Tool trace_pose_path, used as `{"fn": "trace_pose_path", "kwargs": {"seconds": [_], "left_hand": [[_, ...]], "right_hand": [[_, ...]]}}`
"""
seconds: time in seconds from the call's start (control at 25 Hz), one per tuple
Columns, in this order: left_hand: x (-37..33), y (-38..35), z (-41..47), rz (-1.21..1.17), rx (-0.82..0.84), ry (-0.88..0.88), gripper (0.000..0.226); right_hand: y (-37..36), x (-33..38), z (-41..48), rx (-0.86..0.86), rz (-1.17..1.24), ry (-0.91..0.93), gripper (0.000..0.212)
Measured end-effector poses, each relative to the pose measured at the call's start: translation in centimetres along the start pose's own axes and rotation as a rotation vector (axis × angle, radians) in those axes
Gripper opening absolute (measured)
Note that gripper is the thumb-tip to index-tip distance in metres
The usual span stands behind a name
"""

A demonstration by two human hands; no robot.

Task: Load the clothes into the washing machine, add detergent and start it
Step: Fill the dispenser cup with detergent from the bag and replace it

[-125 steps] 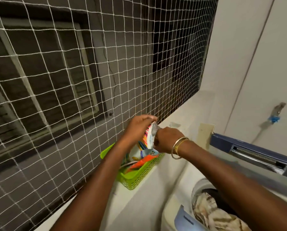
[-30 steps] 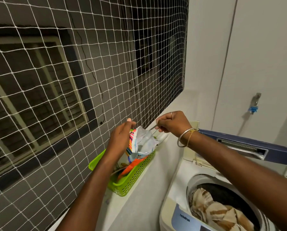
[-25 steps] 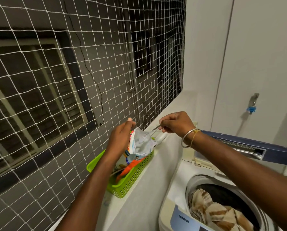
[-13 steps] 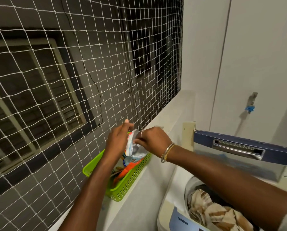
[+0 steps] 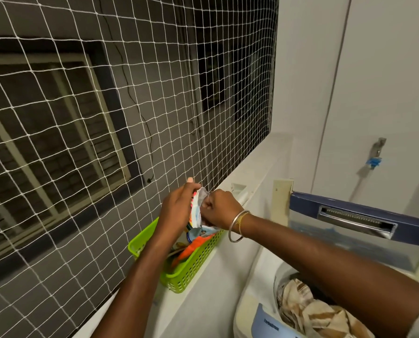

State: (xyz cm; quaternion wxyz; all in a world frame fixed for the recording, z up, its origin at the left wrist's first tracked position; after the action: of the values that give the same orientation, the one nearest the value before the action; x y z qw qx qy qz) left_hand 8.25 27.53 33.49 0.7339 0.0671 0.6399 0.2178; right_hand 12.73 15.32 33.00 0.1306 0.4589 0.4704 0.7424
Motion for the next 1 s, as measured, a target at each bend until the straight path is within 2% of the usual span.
{"fn": "trace_pose_path", "kwargs": {"seconds": [0.12,0.2,0.28,0.6,1.0], "left_hand": [[-0.1,-0.1,0.0,0.017,0.003,-0.006,0.046],[-0.2,0.0,-0.1,0.005,0.014,-0.017,0.046],[-0.2,0.2,0.2,-0.010,0.021,-0.034,0.050],[-1.4,0.3,2.2,0.036,0.073,0.022,0.058],[-3.0,-0.3,5.2,-0.019,0.151,0.072,0.047]], "right_hand": [[0.0,-1.6,-0.3,0.022,0.292,-0.126,0.022],[0.6,-2.5,-0.9,0.037,0.552,-0.178,0.019],[2.2,-3.2,-1.5,0.004,0.685,-0.208,0.019],[8.0,-4.7,-2.4,-0.074,0.726,-0.232,0.023],[11.7,-6.4,-2.4,-0.103,0.853,-0.302,0.021]]}}
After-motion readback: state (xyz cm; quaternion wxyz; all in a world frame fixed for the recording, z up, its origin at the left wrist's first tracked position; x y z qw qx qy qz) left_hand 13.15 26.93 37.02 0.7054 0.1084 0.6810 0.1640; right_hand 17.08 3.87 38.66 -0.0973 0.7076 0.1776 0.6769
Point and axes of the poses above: each hand's wrist, its own z-axis towards the middle knuckle, its own y-axis out of the back of the hand, x = y × z, the point moved 5 cm from there along z, towards the middle knuckle, and after that the axes turned 9 degrees about x, right-handed, at the moved point
